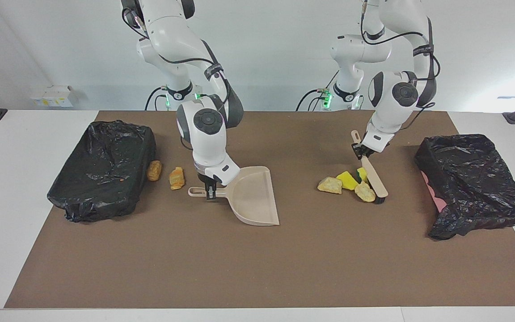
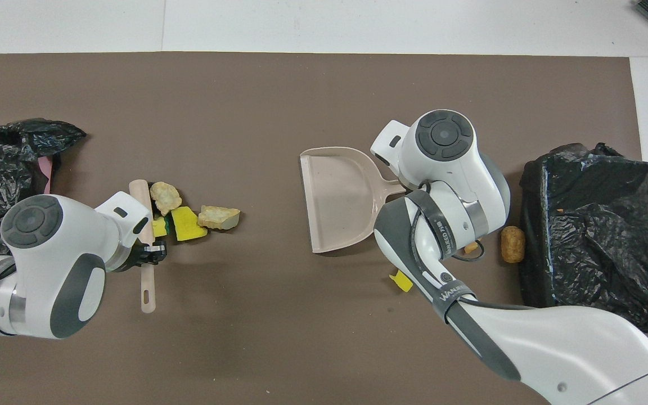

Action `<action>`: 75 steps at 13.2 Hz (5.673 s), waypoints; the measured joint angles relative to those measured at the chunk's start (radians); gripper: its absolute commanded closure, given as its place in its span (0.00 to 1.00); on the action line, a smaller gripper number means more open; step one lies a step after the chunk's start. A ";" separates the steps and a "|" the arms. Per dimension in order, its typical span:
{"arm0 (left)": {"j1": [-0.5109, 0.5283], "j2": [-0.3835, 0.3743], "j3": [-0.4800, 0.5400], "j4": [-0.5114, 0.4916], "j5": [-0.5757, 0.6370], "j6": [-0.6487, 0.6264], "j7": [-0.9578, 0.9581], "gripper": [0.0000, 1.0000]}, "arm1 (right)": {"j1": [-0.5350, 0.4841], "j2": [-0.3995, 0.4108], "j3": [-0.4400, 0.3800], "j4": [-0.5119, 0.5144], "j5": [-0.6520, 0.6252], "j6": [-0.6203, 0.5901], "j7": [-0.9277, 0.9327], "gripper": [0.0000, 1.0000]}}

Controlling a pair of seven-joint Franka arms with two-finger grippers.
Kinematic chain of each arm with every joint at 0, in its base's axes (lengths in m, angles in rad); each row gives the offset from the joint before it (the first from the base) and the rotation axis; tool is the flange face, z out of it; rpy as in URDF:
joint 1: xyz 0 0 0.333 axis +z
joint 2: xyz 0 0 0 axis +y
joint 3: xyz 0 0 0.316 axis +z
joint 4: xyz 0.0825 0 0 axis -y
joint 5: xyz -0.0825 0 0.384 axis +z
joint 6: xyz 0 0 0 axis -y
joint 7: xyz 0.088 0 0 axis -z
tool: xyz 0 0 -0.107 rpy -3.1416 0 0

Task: Sweep and dump trash in bin
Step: 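Sweep the debris into the dustpan with the left gripper's brush, then carry the loaded dustpan with the right gripper toward the right bag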

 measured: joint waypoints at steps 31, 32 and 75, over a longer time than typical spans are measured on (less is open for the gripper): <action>-0.401 0.384 -0.143 0.477 -0.514 0.233 -0.503 1.00 | -0.006 0.000 -0.002 -0.010 -0.001 0.001 0.000 1.00; -0.398 0.374 -0.139 0.477 -0.515 0.215 -0.502 1.00 | -0.006 0.000 -0.002 -0.011 -0.001 0.001 0.000 1.00; -0.398 0.035 -0.142 0.179 -0.172 -0.227 -0.428 1.00 | -0.050 -0.012 -0.005 -0.022 -0.001 0.003 0.000 1.00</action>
